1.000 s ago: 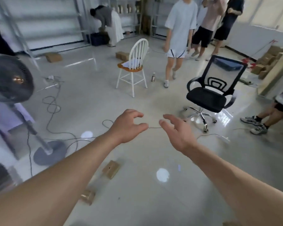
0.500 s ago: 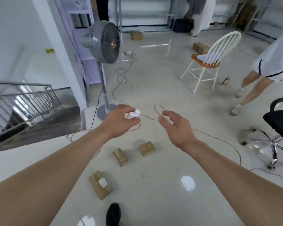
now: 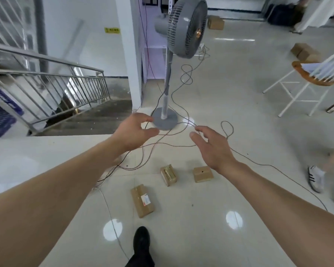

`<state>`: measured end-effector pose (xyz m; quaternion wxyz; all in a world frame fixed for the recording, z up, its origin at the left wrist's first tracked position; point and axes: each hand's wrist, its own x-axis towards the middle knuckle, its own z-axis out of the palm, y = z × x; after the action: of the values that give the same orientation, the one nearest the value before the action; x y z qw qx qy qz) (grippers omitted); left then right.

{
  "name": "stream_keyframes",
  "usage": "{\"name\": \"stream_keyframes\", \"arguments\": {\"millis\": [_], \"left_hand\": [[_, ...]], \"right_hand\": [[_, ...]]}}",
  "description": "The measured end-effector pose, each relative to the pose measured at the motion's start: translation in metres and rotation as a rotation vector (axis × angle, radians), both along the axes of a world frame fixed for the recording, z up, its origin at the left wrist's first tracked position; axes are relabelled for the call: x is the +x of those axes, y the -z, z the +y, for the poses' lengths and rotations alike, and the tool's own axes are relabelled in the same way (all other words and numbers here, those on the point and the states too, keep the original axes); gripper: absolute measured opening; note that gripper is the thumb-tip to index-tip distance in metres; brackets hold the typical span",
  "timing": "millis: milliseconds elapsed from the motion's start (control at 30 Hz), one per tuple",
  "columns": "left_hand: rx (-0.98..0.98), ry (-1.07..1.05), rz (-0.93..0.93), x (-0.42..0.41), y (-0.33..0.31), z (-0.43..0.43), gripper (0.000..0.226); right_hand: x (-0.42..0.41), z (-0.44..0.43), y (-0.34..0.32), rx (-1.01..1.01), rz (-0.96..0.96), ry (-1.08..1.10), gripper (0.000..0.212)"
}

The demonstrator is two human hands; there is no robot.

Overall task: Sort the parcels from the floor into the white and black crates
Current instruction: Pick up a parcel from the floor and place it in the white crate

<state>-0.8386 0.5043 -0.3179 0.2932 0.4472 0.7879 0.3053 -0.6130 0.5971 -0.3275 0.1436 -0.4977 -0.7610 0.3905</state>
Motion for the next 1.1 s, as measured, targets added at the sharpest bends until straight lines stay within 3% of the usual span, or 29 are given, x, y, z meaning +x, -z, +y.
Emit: {"name": "stream_keyframes", "arguments": {"millis": [500, 933, 1033, 1100], "left_hand": [[-0.105, -0.161, -0.009, -0.116, 0.043, 0.005, 0.044], [-0.195, -0.397, -0.127, -0.137, 0.110, 0.020, 0.046], [-0.229, -0.428, -0.192, -0.137, 0.134, 0.017, 0.058], [-0.250, -0.438, -0.214, -0.139, 0.156, 0.016, 0.051]], "right_hand": [[-0.133, 0.039, 0.051, -0.134, 0.024, -0.144, 0.051], [-0.167, 0.089, 0.135, -0.226, -0.099, -0.302, 0.053], [-0.170, 0.087, 0.158, -0.260, -0.150, -0.316, 0.053], [-0.172, 0.084, 0.177, -0.292, -0.171, -0.310, 0.053]]}}
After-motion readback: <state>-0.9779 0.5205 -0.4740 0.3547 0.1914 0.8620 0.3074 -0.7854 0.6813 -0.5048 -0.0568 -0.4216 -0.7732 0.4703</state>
